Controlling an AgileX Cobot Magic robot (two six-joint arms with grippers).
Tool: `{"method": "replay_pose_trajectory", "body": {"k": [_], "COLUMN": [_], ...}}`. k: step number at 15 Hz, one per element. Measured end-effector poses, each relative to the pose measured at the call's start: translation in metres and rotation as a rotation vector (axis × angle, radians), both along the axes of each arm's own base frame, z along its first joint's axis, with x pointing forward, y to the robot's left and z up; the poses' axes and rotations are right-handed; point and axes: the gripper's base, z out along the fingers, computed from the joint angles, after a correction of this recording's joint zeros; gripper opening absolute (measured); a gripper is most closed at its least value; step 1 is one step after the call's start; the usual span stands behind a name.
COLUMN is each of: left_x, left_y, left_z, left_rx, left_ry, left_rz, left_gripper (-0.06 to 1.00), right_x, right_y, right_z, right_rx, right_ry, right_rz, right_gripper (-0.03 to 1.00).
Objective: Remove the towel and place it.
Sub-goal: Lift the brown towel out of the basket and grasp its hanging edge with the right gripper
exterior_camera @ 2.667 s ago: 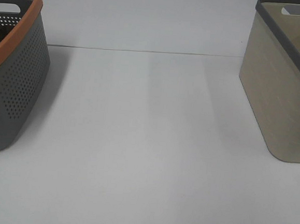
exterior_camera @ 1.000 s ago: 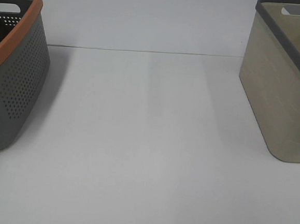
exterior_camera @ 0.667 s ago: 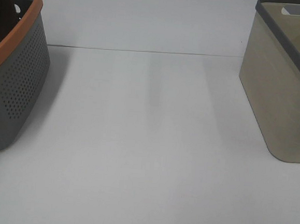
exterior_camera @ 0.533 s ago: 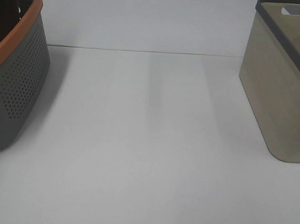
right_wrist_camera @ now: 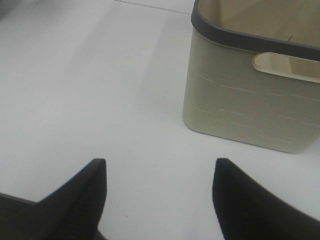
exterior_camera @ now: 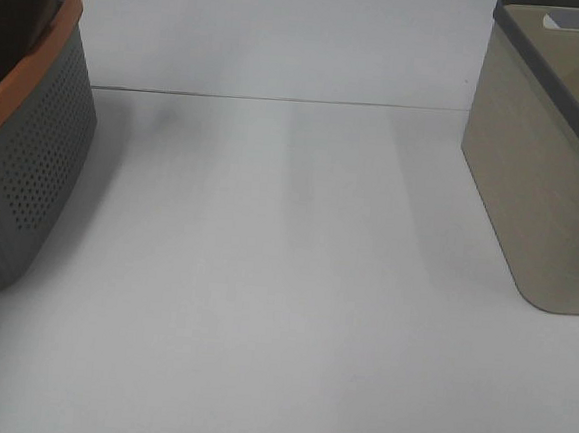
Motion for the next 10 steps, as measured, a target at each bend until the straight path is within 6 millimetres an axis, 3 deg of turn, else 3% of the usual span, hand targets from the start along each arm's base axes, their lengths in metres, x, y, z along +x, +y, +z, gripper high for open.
{"method": "replay_pose_trajectory", "body": {"k": [4,8,10], "left_x": [-0.006,-0.008,0.001], "left_y": [-0.058,-0.083,-0.098], "left_z": [0.011,0.008,-0.009], "left_rx": [-0.042,0.059,0.116], "left_ry": [-0.116,-0.178,-0.113], "left_rz": [-0.053,-0.040,-0.037], "left_gripper": [0.01,0.01,0.01], "right_x": [0.000,-0.001,-0.001], "right_y": [0.004,0.009,0.011], "right_z": [0.001,0.002,0.002], "right_rx": [0.038,0.091,0.109], "right_ry": [0.000,-0.004,-0.005], "right_rz": [0.026,0.062,0.073], "right_gripper": [0.60,0.60,0.60]}}
